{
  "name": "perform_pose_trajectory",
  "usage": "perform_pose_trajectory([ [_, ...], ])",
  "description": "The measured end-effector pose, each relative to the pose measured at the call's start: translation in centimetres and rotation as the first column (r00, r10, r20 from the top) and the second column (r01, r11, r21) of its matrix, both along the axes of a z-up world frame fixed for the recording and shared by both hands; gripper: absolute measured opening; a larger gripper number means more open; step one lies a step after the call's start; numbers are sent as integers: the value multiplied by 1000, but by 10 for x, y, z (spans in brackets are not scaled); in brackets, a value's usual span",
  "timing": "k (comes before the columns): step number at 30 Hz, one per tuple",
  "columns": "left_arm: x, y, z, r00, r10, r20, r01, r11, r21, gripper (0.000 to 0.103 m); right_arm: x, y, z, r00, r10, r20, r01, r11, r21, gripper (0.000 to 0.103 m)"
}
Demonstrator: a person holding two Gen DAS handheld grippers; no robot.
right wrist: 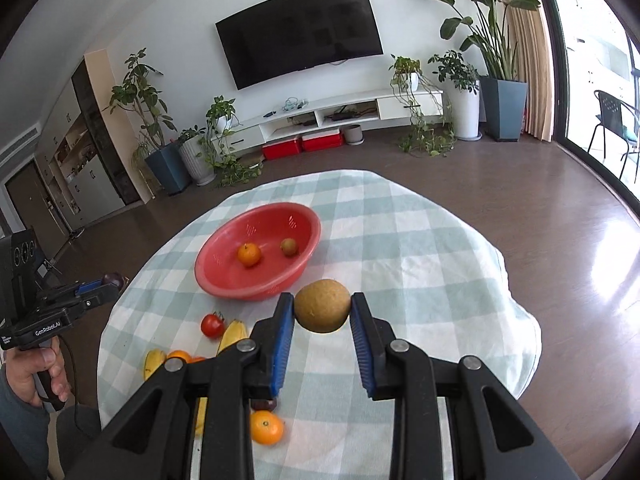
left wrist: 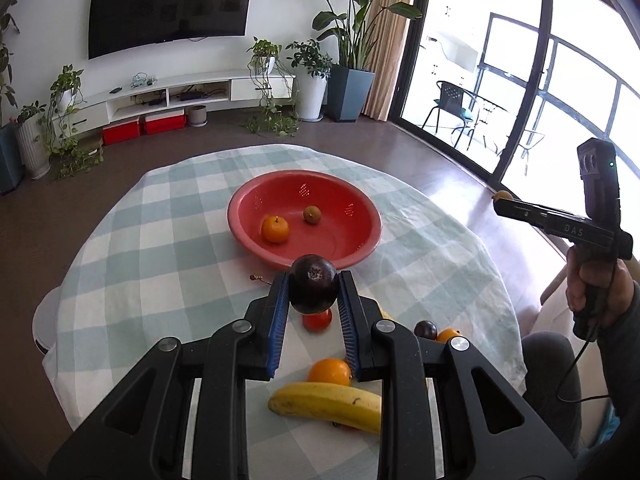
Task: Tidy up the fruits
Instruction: 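Carry plum and kiwi over the red bowl and open both tools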
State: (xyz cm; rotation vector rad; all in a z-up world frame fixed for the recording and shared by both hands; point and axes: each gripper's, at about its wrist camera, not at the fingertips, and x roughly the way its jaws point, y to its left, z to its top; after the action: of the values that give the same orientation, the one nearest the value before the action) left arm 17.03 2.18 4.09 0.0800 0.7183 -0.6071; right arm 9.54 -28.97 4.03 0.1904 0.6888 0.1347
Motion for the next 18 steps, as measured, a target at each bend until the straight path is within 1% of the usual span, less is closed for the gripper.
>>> perform_pose_trajectory([
  [5, 49, -26, 5, 1000, -18, -8, 18, 1000, 26, 23, 39, 14, 16, 998, 50, 29, -49, 999, -20, 31],
  [9, 88, -53, -4, 999, -35, -24, 37, 996, 83, 23, 76, 42, 18, 991, 131, 32, -130, 990, -50, 31],
  [12, 109, -73, -21, 997, -59, -45, 65, 989, 132, 23, 105, 62, 6, 984, 175, -14, -176, 982, -69, 31],
  [15, 124, -88, -43, 994, -75, -78, 88, 982, 168, 23, 132, 77, -15, 976, 205, -78, -212, 973, -92, 31],
  [18, 135, -95, -62, 992, -76, -102, 94, 979, 179, 23, 150, 90, -34, 965, 227, -134, -244, 962, -126, 31],
])
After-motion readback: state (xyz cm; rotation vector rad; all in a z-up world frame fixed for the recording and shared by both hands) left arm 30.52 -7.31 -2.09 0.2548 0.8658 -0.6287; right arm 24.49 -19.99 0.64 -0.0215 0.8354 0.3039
